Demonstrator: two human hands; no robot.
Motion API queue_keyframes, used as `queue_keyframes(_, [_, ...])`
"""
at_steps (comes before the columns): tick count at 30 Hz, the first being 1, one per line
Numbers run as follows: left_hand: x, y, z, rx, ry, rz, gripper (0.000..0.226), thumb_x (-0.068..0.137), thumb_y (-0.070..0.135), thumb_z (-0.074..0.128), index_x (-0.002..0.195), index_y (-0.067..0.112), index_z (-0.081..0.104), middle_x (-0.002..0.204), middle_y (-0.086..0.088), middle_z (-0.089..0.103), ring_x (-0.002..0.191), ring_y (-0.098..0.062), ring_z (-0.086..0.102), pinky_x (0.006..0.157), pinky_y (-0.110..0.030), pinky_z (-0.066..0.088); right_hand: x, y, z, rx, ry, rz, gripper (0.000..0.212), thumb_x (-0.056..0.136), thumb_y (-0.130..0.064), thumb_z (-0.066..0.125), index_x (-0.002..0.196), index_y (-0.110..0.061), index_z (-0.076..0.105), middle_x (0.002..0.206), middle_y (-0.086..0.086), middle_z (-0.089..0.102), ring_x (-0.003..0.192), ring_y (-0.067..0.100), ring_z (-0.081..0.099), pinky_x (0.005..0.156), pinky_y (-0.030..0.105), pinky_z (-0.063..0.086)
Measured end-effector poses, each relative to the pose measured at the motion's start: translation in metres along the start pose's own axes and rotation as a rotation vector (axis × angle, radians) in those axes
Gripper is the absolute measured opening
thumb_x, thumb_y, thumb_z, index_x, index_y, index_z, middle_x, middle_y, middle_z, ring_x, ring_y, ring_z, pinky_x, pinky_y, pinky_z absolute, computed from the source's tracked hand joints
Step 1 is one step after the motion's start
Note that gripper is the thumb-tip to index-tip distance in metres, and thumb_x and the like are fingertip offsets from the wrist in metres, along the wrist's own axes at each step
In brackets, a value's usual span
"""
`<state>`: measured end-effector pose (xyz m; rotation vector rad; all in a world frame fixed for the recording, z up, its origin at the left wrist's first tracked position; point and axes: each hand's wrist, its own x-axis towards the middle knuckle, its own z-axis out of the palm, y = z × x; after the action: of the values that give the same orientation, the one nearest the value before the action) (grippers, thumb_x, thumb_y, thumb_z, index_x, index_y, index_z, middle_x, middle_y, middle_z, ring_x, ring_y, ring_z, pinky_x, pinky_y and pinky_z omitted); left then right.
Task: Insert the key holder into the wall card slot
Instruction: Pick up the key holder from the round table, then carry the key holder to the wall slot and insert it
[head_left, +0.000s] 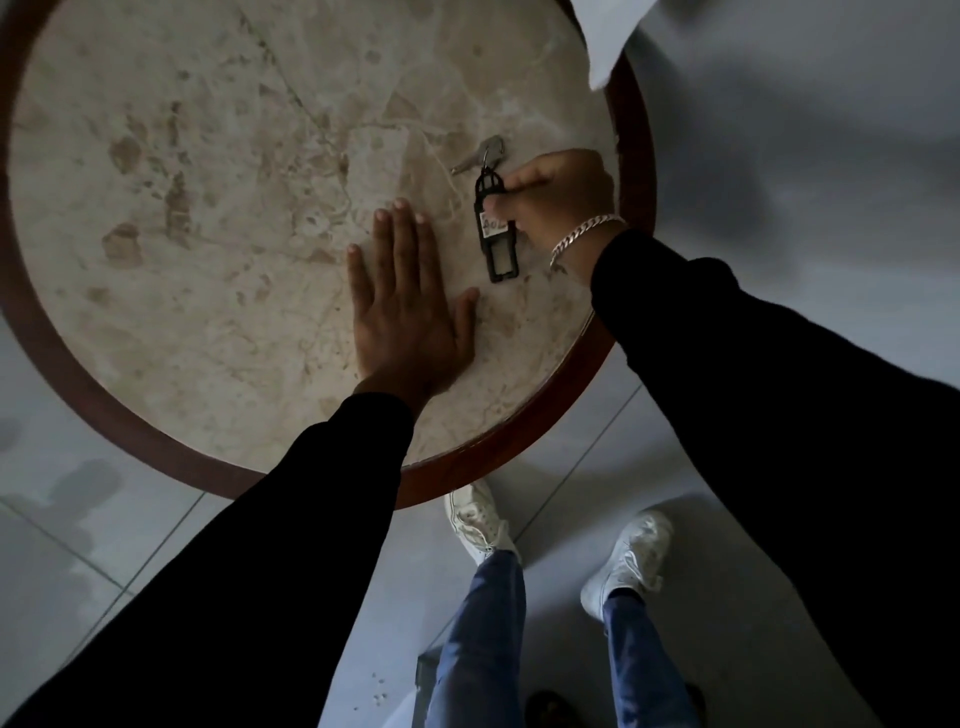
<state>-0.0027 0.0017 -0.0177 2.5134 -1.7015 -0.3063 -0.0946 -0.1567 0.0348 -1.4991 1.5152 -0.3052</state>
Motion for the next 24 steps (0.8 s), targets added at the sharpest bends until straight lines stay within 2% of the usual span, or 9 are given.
queue_keyframes(3, [0.000,0.000,-0.002,-0.013,-0.004,0.009,0.080,0.101,0.057,0.023,0.158,0.003,0.003,0.169,-0.019,0.003,0.158,-0.034,0.000,0.129,-0.058,0.004,0.000,0.002,-0.007,0.106,-0.086,0.052,0.010,0.072,-0.018,0.082,0.066,-0.018,0.073,0.052,-0.004,0.064,0.045,0.004,0.056,0.048,0.022,0.047])
queue_keyframes(5, [-0.001,0.001,-0.007,-0.047,-0.029,0.006,0.079,0.103,0.055,0.025,0.158,0.002,0.005,0.169,-0.020,0.003,0.158,-0.034,-0.001,0.129,-0.058,0.004,-0.005,0.003,-0.014,0.192,-0.125,0.096,0.012,0.076,-0.016,0.079,0.065,-0.017,0.073,0.051,-0.003,0.064,0.043,0.006,0.053,0.042,0.020,0.042])
queue_keyframes(9, [0.000,0.011,-0.028,-0.252,-0.075,-0.049,0.071,0.104,0.046,0.026,0.158,0.002,0.011,0.170,-0.018,0.004,0.158,-0.032,-0.002,0.130,-0.057,0.003,-0.019,-0.005,-0.037,0.247,-0.199,0.106,0.015,0.079,-0.011,0.076,0.066,-0.015,0.071,0.058,0.003,0.062,0.046,0.007,0.051,0.042,0.020,0.041])
queue_keyframes(14, [0.001,0.038,-0.071,-0.536,0.015,-0.154,0.054,0.108,0.031,0.036,0.154,0.004,0.028,0.168,-0.016,0.018,0.158,-0.027,0.005,0.131,-0.052,0.011,-0.043,-0.027,-0.082,0.198,-0.249,0.043,0.013,0.083,-0.009,0.074,0.072,-0.014,0.068,0.058,0.004,0.058,0.046,0.009,0.050,0.043,0.018,0.045])
queue_keyframes(20, [0.003,0.078,-0.129,-0.594,0.106,-0.070,0.053,0.108,0.027,0.036,0.156,0.005,0.026,0.169,-0.014,0.017,0.158,-0.027,0.005,0.131,-0.050,0.009,-0.080,-0.049,-0.149,0.261,-0.254,-0.001,0.006,0.085,-0.006,0.072,0.085,-0.012,0.071,0.067,0.003,0.062,0.058,0.011,0.055,0.052,0.020,0.054])
queue_keyframes(24, [0.003,0.111,-0.169,-0.574,0.158,0.036,0.054,0.107,0.024,0.039,0.156,0.004,0.025,0.168,-0.016,0.018,0.158,-0.031,0.007,0.130,-0.052,0.009,-0.106,-0.057,-0.196,0.324,-0.251,-0.015,0.012,0.082,-0.005,0.074,0.077,-0.015,0.073,0.060,-0.002,0.065,0.055,0.010,0.056,0.056,0.024,0.053])
